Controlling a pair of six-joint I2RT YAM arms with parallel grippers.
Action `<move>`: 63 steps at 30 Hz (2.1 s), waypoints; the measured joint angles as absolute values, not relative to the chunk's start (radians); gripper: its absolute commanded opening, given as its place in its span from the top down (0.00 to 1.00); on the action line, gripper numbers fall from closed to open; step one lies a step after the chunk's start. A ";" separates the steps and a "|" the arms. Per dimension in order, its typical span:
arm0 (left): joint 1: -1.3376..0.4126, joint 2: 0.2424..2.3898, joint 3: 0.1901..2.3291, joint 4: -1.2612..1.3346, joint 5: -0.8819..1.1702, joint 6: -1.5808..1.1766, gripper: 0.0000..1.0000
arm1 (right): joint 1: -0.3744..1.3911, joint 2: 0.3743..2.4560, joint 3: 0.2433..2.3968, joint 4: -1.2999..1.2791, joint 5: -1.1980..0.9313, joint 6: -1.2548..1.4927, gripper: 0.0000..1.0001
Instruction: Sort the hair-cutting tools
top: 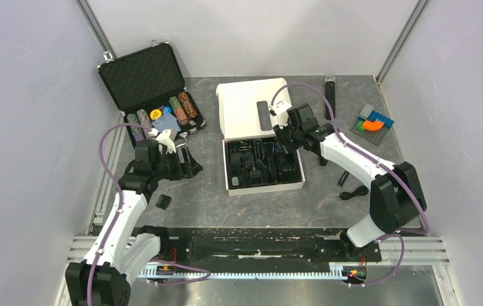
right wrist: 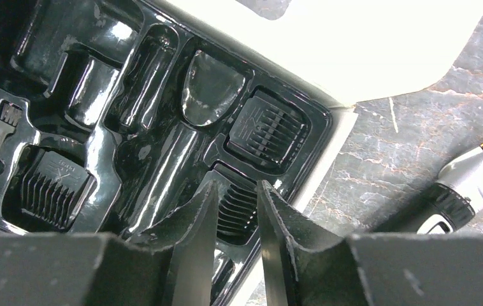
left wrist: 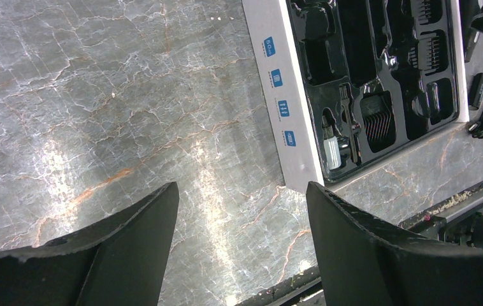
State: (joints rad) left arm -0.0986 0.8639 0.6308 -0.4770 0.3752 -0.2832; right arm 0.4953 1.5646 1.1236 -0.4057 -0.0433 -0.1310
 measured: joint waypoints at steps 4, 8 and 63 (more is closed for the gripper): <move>-0.099 0.864 0.631 -0.477 0.375 -0.283 0.20 | 0.496 1.542 1.106 -0.399 -0.018 -0.104 0.67; -0.099 0.864 0.631 -0.477 0.371 -0.283 0.20 | 0.501 1.542 1.057 -0.398 0.008 -0.070 0.67; -0.006 0.919 0.635 -0.906 -0.320 -0.852 0.15 | 0.597 1.155 0.768 -0.085 0.035 -0.095 0.02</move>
State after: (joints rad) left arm -0.0059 0.9188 0.6350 -0.9062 -0.3199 -0.8524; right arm 0.5968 1.1553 0.7681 -0.0853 0.0349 -0.0952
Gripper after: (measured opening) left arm 0.848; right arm 0.979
